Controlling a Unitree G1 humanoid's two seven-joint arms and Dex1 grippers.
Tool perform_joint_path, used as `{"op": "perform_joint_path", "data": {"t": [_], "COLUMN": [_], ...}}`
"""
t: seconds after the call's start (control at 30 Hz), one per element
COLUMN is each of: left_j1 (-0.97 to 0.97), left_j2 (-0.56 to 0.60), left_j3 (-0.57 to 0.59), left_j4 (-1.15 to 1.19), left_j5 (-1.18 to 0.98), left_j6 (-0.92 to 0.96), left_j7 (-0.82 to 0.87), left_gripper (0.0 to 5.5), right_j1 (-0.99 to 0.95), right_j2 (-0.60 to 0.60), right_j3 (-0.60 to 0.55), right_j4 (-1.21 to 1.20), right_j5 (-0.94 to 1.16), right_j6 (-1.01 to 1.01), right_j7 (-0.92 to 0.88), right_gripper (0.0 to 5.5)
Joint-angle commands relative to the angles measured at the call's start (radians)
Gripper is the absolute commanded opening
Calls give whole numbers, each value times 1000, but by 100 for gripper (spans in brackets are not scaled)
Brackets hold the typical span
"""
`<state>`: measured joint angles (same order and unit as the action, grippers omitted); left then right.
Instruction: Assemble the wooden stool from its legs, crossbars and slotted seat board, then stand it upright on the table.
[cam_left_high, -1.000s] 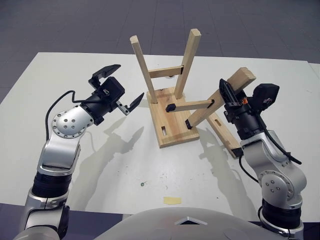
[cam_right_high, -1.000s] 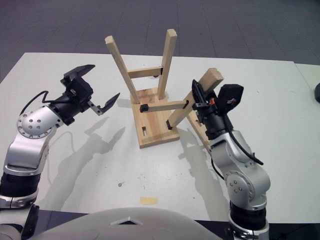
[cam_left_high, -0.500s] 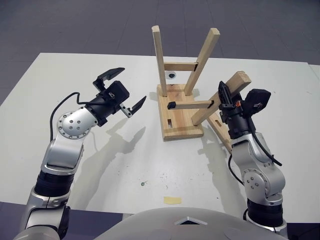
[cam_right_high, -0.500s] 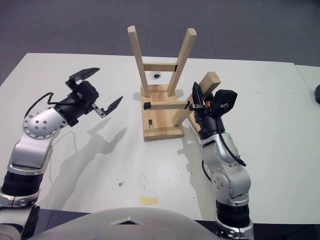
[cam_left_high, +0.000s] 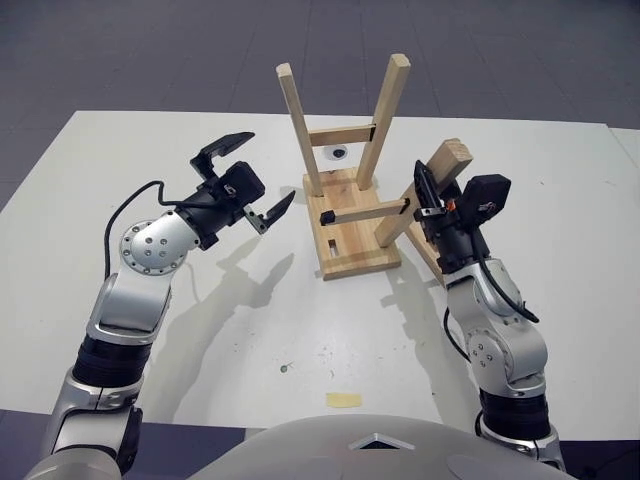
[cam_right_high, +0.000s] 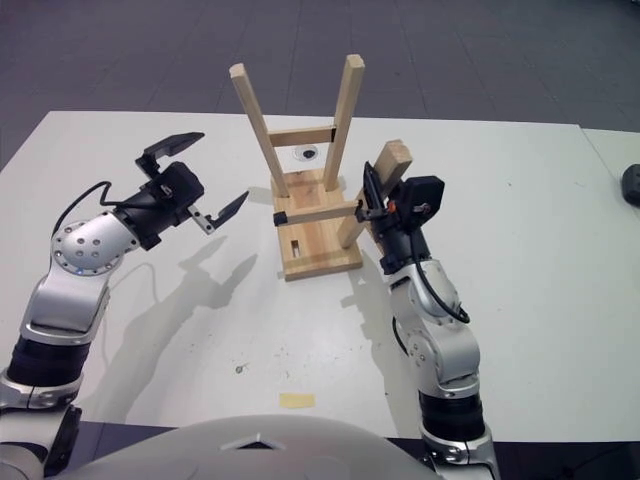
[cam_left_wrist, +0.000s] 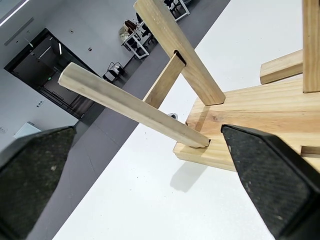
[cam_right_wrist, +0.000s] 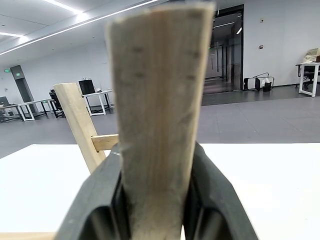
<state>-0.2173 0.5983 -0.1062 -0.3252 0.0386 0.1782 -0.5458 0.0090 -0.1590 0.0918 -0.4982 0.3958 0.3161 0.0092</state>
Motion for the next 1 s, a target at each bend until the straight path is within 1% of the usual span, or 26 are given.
{"op": "perform_joint_path", "data": {"t": [0.03,0.07,0.2,0.33,0.43,0.63,0.7,0.73,0.77,0.8,0.83,0.9,0.97,1.0], "left_j1": [-8,-11,-18,-21,-25,-27,-27,-28,-27,-25,-21,-16,-17,-17], "left_j2": [-2,-2,-3,-3,-6,-13,-14,-15,-17,-18,-20,-25,-27,-27], "left_j3": [-2,-1,1,2,1,-4,-5,-6,-7,-8,-8,-11,-7,0], "left_j4": [15,19,25,35,41,43,42,43,43,40,38,36,38,38], "left_j5": [4,3,1,2,4,10,12,13,14,16,18,25,27,24], "left_j6": [-5,-7,-10,-16,-18,-22,-23,-23,-24,-22,-21,-21,-17,-12], "left_j7": [-16,-18,-23,-25,-23,-20,-21,-22,-21,-20,-19,-17,-15,-14], "left_gripper": [540,540,540,540,540,540,540,540,540,540,540,540,540,540], "right_j1": [13,2,-67,-196,-334,-683,-773,-797,-797,-751,-680,-499,-339,-304], "right_j2": [6,5,8,10,9,-68,-70,-63,-48,-24,3,37,36,46], "right_j3": [13,7,-33,-86,-151,-307,-339,-350,-353,-344,-332,-296,-240,-231], "right_j4": [39,27,-32,-114,-156,-137,-126,-121,-111,-91,-59,32,99,97], "right_j5": [7,4,12,40,98,205,250,270,288,299,306,287,235,245], "right_j6": [68,64,97,175,247,364,395,406,419,434,452,493,493,493], "right_j7": [34,36,28,-11,-52,-109,-137,-151,-162,-167,-166,-164,-138,-124], "right_gripper": [138,145,204,271,310,402,428,451,466,483,495,537,537,537]}}
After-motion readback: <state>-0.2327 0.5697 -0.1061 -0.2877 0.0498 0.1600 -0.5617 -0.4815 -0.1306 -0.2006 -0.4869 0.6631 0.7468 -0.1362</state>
